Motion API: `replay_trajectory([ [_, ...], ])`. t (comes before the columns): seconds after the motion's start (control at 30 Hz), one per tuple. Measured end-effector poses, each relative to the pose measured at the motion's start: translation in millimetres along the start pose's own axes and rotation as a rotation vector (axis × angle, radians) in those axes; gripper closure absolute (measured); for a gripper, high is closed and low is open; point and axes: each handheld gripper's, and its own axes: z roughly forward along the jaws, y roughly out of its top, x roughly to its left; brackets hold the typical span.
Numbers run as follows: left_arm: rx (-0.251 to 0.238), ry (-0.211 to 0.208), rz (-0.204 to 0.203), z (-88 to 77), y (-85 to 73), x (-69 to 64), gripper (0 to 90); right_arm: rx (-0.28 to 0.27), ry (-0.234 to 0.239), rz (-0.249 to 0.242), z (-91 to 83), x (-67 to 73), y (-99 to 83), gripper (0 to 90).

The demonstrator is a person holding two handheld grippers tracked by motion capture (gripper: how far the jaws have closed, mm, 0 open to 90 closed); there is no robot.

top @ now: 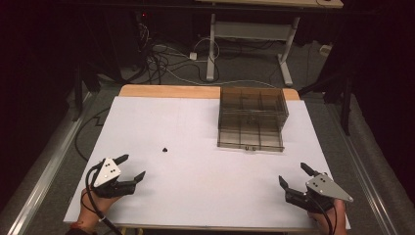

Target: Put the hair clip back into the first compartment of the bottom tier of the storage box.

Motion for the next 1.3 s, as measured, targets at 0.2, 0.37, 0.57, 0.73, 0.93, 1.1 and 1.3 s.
replay_trajectory([
  [0.2,0.027,0.003,0.034,3.3,8.2,-11.6,19.0,0.004,0.019,-0.024,3.3,3.4,-0.1,18.6],
  [0.37,0.055,-0.012,0.054,9.8,9.2,-14.1,20.3,0.012,0.016,-0.017,4.9,2.8,0.4,18.5],
  [0.57,0.082,-0.046,0.056,14.7,13.0,-13.3,22.0,0.016,0.010,-0.031,3.8,7.1,0.3,18.6],
  [0.73,0.109,-0.066,0.038,25.4,25.7,-4.8,25.7,0.029,0.011,-0.027,6.4,5.6,-1.5,18.6],
  [0.93,0.161,-0.104,0.047,44.6,33.6,4.9,30.3,0.047,0.016,-0.037,8.3,7.2,-4.4,18.6],
  [1.1,0.178,-0.116,0.034,64.1,48.1,16.3,33.1,0.046,0.023,-0.036,8.2,7.8,-4.1,18.6],
  [1.3,0.217,-0.134,0.012,92.2,58.7,25.0,35.7,0.048,0.029,-0.042,8.7,6.9,-5.1,18.6],
])
